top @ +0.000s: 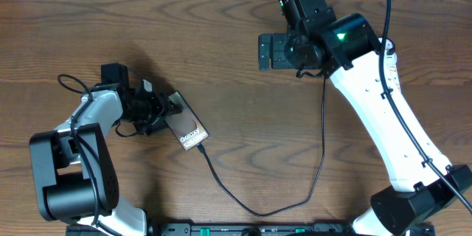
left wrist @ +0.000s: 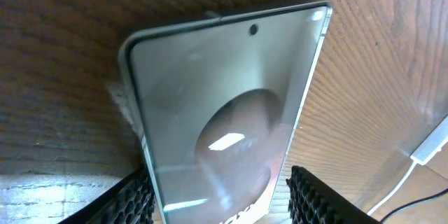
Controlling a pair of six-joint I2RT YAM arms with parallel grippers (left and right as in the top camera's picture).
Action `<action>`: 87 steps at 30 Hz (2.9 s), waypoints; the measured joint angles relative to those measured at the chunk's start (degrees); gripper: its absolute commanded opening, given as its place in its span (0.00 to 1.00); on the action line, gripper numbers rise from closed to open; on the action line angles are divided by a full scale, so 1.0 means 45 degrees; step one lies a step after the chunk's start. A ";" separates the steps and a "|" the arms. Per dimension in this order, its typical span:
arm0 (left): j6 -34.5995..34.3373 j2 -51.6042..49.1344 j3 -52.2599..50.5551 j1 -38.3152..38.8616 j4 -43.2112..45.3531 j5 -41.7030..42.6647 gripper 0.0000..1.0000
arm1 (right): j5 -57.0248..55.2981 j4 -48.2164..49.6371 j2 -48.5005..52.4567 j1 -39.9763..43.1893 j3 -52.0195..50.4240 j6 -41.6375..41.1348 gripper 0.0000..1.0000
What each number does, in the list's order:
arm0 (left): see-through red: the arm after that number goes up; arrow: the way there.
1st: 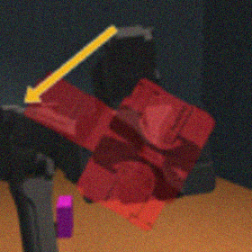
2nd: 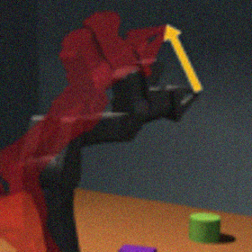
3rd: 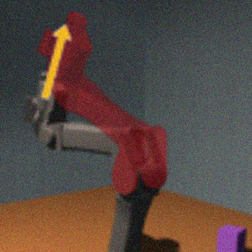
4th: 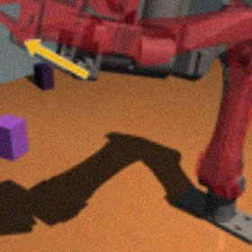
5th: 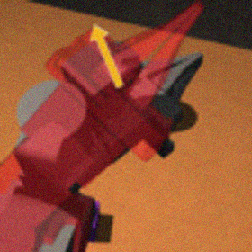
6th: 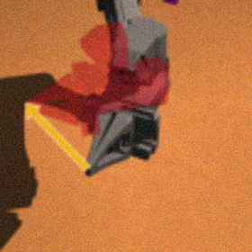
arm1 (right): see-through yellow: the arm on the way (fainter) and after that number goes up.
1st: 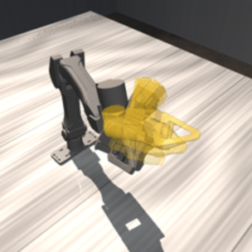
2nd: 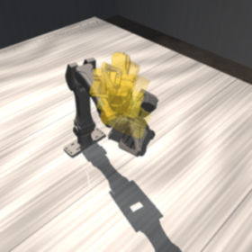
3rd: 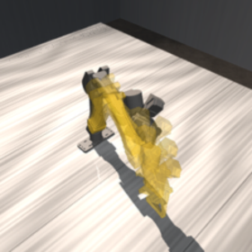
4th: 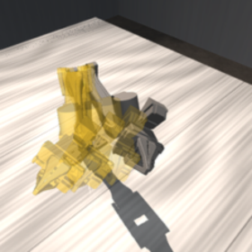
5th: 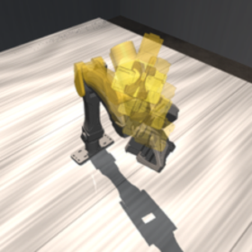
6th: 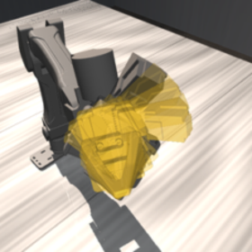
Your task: Plug charger to phone and switch on socket
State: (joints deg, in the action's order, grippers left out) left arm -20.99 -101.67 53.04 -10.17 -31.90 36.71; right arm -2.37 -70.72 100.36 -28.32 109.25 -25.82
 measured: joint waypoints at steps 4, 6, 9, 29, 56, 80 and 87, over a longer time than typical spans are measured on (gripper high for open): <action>0.0000 0.0039 0.0044 0.0005 -0.0311 -0.0277 0.61 | 0.0000 -0.0039 0.0000 0.0000 0.0000 0.0000 0.99; 0.0000 0.0049 0.0068 0.0015 -0.0481 -0.0461 0.61 | 0.0000 -0.0039 0.0000 0.0000 0.0000 0.0000 0.99; -0.0005 0.0112 0.0083 0.0024 -0.0699 -0.0782 0.61 | 0.0000 -0.0039 0.0000 0.0000 0.0000 0.0000 0.99; 0.0204 0.0593 0.0000 0.0049 -0.1316 -0.1875 0.67 | -0.0068 0.0039 0.0000 0.0000 0.0000 0.0000 0.99; 0.1156 0.6402 0.6324 0.3633 -0.6135 -0.7645 0.84 | -0.0554 -0.0029 0.0000 0.0005 0.0000 0.0000 0.99; 0.1200 0.6203 0.6742 0.5285 -0.6013 -1.0151 0.84 | -0.0855 -0.1753 -0.0257 0.5037 0.0000 -0.0160 0.99; 0.1200 0.6203 0.6742 0.5285 -0.6013 -1.0156 0.85 | -0.0913 -0.2341 -0.0466 0.7431 0.0000 0.0233 0.99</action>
State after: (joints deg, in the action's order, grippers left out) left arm -15.59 -73.76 83.37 13.61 -58.96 -8.99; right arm -6.48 -81.25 98.26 5.13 109.25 -24.77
